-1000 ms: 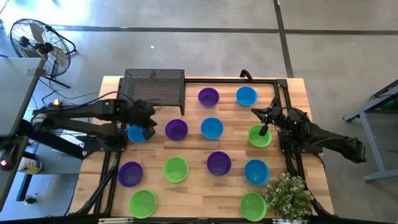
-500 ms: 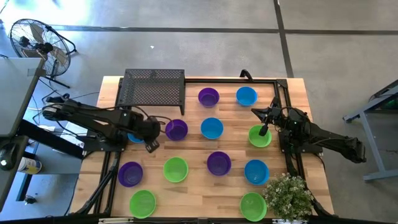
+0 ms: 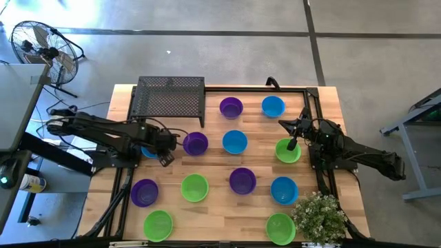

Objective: Pick & Place Mini bowls
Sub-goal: Put the blue bowl on the shelf

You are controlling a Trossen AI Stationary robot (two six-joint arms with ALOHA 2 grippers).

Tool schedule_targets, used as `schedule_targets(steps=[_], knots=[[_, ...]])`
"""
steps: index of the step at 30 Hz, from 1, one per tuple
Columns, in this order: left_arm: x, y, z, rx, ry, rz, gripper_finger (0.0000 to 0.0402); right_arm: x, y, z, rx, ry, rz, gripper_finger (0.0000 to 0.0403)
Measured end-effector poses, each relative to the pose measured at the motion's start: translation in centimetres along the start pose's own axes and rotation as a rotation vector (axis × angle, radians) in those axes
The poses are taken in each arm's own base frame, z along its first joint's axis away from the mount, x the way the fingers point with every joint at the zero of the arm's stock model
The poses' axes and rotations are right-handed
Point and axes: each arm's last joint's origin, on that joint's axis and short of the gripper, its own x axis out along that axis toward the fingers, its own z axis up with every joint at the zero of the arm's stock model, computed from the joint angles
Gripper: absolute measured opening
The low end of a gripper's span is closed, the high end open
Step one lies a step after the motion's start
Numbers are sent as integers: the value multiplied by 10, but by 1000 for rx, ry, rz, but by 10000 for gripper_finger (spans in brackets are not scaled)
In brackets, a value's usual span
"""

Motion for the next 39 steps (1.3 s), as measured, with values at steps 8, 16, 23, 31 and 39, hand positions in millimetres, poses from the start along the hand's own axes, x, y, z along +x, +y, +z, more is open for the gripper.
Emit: schedule_targets(steps=[8,16,23,31,39], knots=[[21,0,-2,-21,31,34,179,0,0,0,0,0,0,0],[28,-1,-2,8,38,56,54,0,0,0,0,0,0,0],[8,-10,5,42,71,-72,12,0,0,0,0,-1,0,0],[-71,-30,37,172,-190,-256,3,0,0,0,0,0,0,0],[-147,-18,78,223,-527,-200,2,0,0,0,0,0,0,0]])
